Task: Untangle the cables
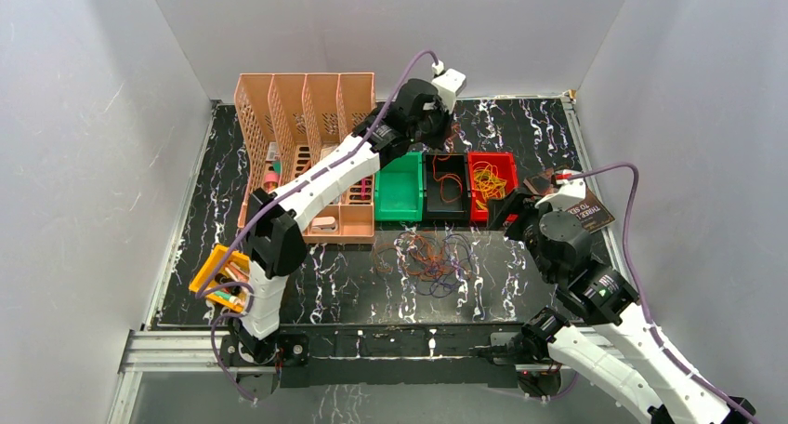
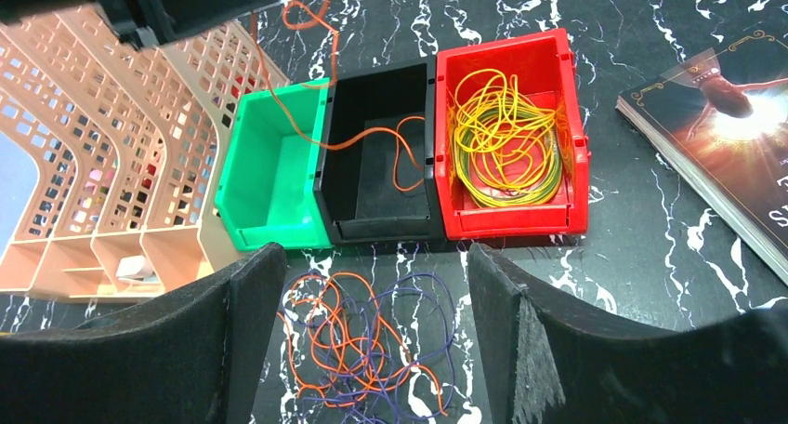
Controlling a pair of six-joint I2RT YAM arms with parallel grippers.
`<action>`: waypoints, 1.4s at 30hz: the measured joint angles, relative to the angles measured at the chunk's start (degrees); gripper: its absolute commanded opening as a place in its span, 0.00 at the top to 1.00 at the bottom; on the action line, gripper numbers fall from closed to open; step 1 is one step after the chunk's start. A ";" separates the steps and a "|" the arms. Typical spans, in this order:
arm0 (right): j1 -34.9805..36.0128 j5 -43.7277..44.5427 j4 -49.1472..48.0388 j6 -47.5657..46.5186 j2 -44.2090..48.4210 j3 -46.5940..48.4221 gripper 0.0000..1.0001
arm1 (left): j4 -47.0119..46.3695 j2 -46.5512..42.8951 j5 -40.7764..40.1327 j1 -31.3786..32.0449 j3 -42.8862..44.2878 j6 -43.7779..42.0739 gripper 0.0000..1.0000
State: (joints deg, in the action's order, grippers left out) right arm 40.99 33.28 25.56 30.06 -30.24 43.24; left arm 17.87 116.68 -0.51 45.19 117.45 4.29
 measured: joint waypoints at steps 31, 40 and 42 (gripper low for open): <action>0.00 -1.49 0.04 1.95 0.85 -1.86 0.20 | -3.04 14.88 6.51 0.00 -4.52 4.33 0.74; 0.00 -1.99 0.04 2.62 0.85 -1.90 0.20 | -4.17 14.27 5.99 0.00 -5.46 3.52 0.55; 0.00 -1.99 0.02 2.62 0.66 -1.90 0.20 | -4.17 13.29 5.84 0.00 -6.08 3.34 0.55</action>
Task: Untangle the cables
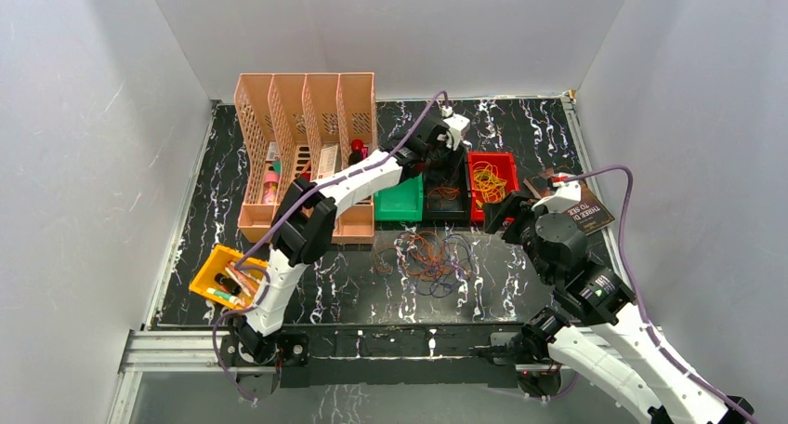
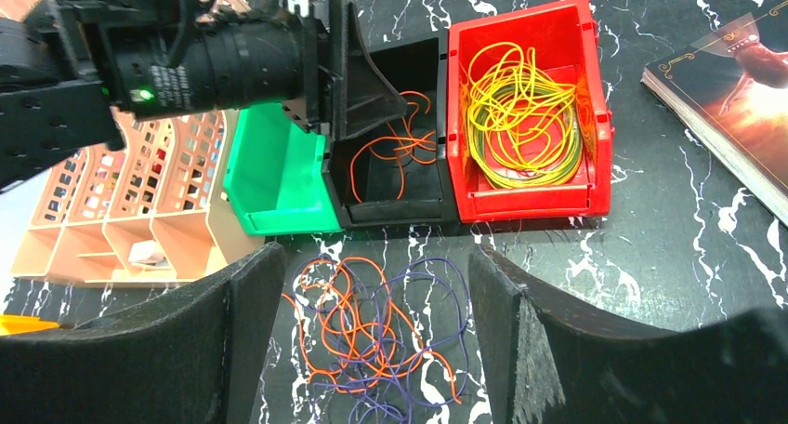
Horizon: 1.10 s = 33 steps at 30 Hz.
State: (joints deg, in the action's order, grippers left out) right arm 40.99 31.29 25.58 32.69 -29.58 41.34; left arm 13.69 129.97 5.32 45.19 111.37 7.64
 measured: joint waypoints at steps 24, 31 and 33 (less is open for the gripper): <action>0.13 -34.38 -4.94 -12.28 -38.27 1.92 0.27 | -0.94 -54.66 -15.69 -0.09 -47.69 2.80 0.46; 0.13 -37.53 -6.99 -17.77 -48.65 7.91 0.27 | -0.35 -64.61 -20.13 -0.13 -54.62 7.34 0.46; 0.13 -37.73 -7.67 -19.10 -51.32 10.08 0.29 | -0.22 -64.94 -20.79 -0.20 -55.56 8.50 0.47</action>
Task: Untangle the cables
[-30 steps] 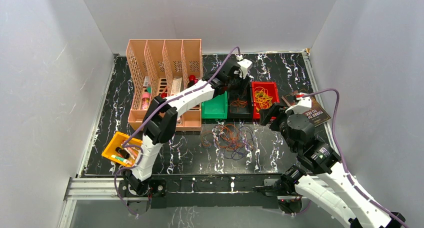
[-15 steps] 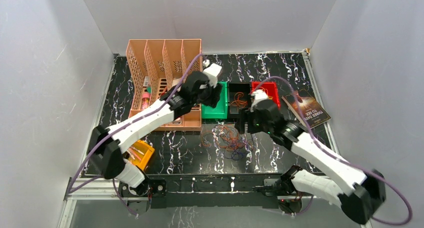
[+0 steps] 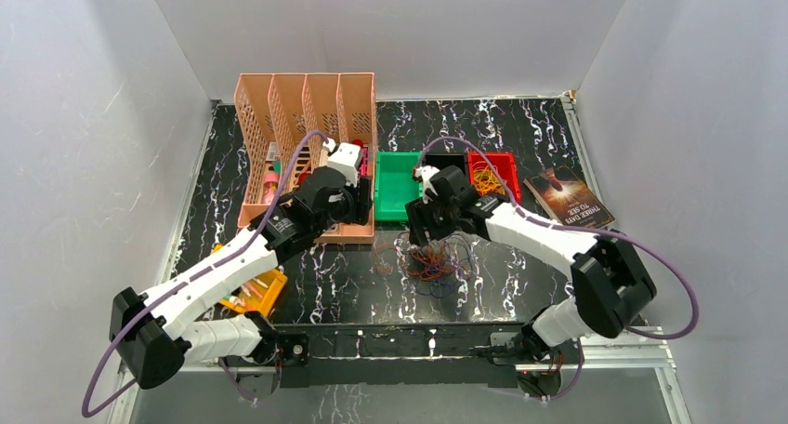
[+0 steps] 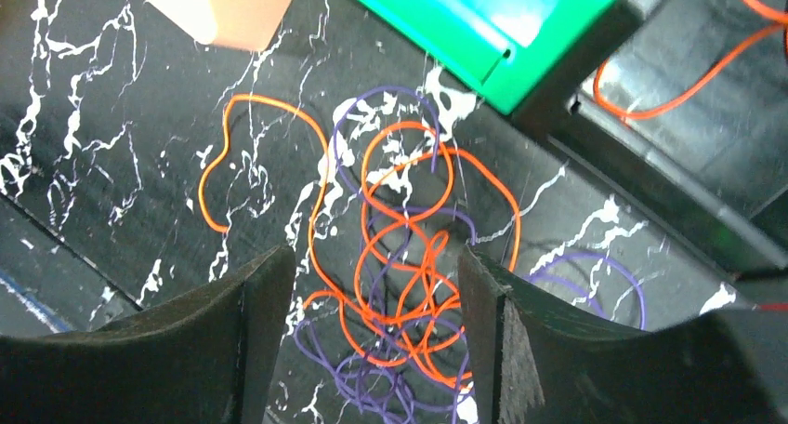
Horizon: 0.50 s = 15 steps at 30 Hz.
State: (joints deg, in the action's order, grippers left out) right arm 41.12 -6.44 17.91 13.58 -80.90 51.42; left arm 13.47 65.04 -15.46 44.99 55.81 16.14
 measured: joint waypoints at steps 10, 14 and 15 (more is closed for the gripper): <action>0.00 -0.44 -0.44 -4.42 -8.37 4.98 0.38 | 1.18 -0.98 -1.51 -0.04 -2.86 3.43 0.48; 0.00 -0.17 -0.52 -5.01 -10.58 5.73 0.45 | 1.33 -2.25 -2.01 -0.04 -2.86 4.02 0.48; 0.00 -0.09 -0.50 -5.07 -11.15 5.79 0.46 | 1.33 -2.49 -2.12 -0.04 -2.86 4.07 0.48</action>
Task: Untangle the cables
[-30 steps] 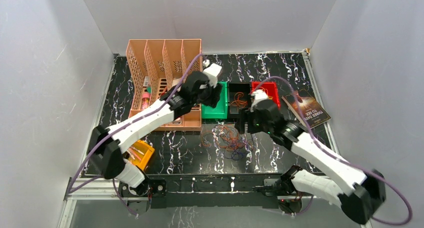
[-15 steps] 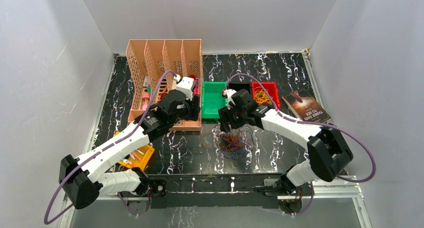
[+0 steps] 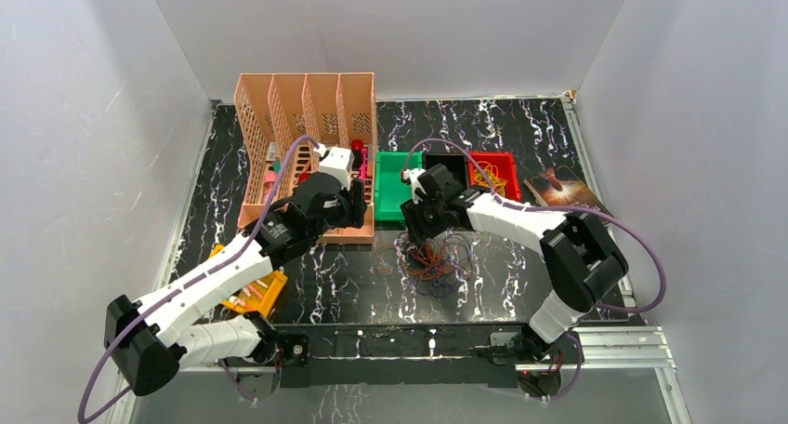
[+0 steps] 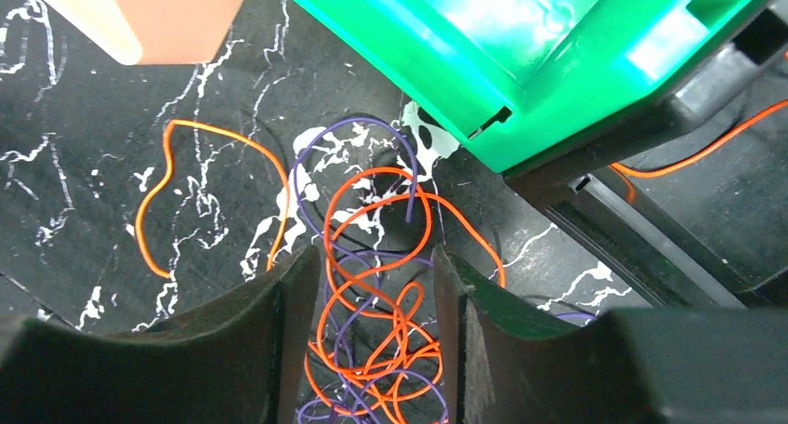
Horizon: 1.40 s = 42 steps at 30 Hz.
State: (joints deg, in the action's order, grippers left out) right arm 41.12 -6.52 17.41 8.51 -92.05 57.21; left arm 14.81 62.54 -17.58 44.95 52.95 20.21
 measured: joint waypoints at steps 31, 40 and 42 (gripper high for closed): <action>0.00 1.73 1.95 -1.11 8.31 -0.35 1.00 | -1.38 3.37 0.33 -0.02 0.00 0.20 0.51; 0.00 0.98 2.58 4.02 18.58 -1.09 1.00 | -8.50 1.90 6.54 -0.11 -4.85 1.40 0.41; 0.00 0.76 0.79 5.55 22.34 -1.95 1.00 | -9.86 1.90 8.20 -0.11 -5.27 1.81 0.39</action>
State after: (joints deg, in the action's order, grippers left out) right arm 41.12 -5.76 18.20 14.06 -69.71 55.27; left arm 4.95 64.45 -9.39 44.84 47.68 22.02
